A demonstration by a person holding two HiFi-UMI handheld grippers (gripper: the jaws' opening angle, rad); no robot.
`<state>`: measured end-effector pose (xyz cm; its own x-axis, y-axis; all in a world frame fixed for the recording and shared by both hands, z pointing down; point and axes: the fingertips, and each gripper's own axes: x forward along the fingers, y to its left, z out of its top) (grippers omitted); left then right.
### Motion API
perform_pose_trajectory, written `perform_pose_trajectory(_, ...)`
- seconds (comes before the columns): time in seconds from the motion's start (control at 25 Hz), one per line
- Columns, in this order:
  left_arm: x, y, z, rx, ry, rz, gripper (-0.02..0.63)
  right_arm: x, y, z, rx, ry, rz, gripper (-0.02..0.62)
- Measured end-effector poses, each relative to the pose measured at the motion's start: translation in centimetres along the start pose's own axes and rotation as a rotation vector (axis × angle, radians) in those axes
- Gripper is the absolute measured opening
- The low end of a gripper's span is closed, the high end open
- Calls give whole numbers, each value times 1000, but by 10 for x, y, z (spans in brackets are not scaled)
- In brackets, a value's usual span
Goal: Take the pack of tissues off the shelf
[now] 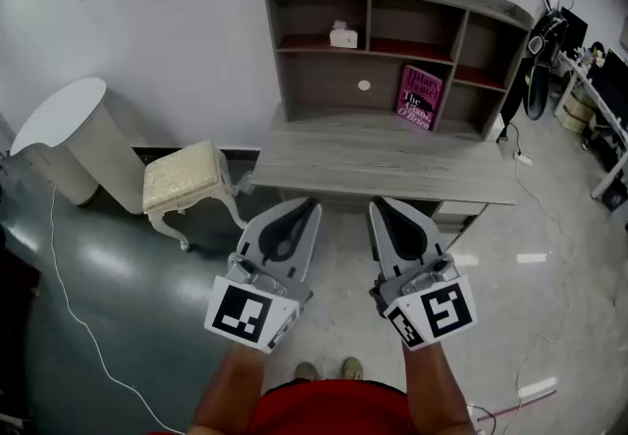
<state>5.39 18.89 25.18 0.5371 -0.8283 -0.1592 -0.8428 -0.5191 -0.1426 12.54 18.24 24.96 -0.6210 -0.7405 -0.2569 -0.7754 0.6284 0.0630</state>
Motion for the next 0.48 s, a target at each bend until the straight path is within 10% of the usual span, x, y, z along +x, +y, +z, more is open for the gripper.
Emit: perform_pose_trajectory(0.48, 22, -1, 2, 11, -30, 71, 9, -2, -17, -7, 24, 4, 32, 5)
